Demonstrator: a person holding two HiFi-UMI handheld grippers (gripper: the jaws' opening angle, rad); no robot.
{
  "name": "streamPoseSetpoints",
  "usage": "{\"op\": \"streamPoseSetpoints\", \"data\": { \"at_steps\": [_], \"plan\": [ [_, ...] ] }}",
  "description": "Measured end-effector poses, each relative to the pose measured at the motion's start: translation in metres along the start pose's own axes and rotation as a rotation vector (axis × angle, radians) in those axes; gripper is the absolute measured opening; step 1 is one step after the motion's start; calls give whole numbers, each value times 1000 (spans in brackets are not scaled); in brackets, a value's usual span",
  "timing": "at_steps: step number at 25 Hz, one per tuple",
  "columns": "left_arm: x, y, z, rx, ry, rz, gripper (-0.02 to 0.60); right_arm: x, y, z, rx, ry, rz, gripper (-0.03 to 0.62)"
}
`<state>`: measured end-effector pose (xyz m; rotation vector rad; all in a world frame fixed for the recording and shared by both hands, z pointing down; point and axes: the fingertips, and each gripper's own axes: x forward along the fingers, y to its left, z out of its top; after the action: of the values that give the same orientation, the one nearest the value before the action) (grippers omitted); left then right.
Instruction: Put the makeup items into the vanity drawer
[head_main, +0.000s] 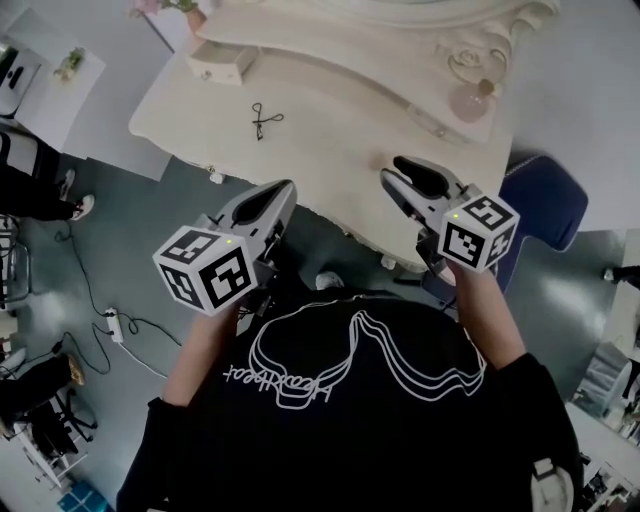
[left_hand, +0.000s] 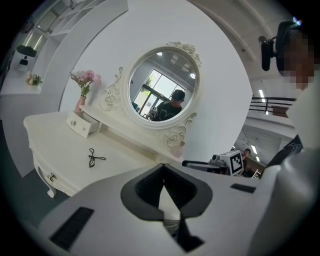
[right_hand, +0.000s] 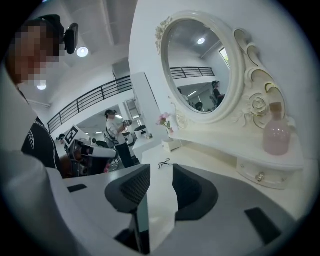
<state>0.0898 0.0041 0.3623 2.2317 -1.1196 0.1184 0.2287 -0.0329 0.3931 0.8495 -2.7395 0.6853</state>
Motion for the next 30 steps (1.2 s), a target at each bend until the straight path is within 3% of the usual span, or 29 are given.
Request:
{"op": "streamPoseSetpoints", "data": {
  "at_steps": [5,10,16,22,30],
  "plan": [
    [7,19,6,-5,27,-3,6,16,-31,-24,-34,77,-83,183],
    [13,38,11,-2,45,7,6,36,-67,-52,-170,198,-189,221],
    [14,56,13,-17,75,21,6,55,-91,-85,-187,295,-252,235],
    [15,66,13,-17,91,30,6,64,-99,-96,-219,334,-283,219],
    [5,78,12,-23,105,56,6,68,-104,-97,-253,349,-319,144]
  ]
}}
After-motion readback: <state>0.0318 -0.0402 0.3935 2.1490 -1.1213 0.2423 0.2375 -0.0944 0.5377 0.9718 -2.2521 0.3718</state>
